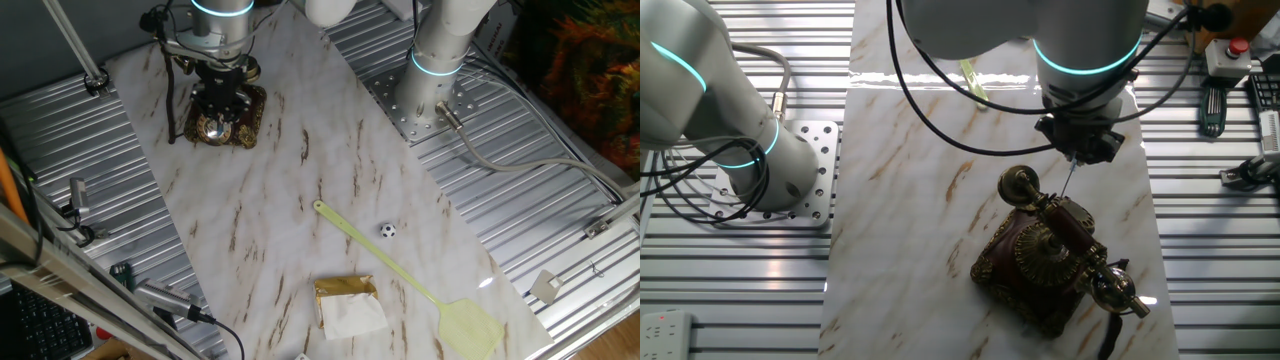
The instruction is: Dial a number on an old rotary phone
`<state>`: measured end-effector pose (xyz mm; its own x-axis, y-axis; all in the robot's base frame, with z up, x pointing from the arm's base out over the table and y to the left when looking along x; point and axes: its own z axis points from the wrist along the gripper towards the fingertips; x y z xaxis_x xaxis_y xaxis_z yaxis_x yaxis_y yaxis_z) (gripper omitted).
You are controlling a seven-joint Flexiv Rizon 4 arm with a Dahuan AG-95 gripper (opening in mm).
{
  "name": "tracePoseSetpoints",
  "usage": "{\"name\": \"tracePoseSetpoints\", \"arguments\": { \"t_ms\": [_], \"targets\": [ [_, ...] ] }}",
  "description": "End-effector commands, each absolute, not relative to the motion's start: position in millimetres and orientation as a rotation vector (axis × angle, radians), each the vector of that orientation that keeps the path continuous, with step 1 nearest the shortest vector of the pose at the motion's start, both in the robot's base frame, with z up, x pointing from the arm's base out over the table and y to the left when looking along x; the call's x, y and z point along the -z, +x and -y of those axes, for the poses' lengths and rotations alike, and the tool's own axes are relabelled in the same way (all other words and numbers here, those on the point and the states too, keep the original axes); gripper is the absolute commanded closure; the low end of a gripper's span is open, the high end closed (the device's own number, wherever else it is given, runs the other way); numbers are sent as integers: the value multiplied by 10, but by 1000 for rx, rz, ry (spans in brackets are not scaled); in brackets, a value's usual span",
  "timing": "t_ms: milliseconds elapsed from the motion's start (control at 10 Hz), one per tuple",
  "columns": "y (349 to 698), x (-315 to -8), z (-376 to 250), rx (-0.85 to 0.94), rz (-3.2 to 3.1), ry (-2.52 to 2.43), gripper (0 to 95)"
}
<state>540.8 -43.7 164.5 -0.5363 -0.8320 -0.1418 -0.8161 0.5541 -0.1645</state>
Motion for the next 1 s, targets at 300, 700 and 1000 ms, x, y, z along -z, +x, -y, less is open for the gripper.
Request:
{"name": "tracePoseSetpoints", "arguments": {
  "t_ms": [300,700,1000],
  "targets": [
    [5420,-1634,424,143,-2584,-1357,950],
    [5409,-1626,428,169,-2584,-1322,950],
    [5404,-1621,429,178,-2584,-1291,950]
  ]
}}
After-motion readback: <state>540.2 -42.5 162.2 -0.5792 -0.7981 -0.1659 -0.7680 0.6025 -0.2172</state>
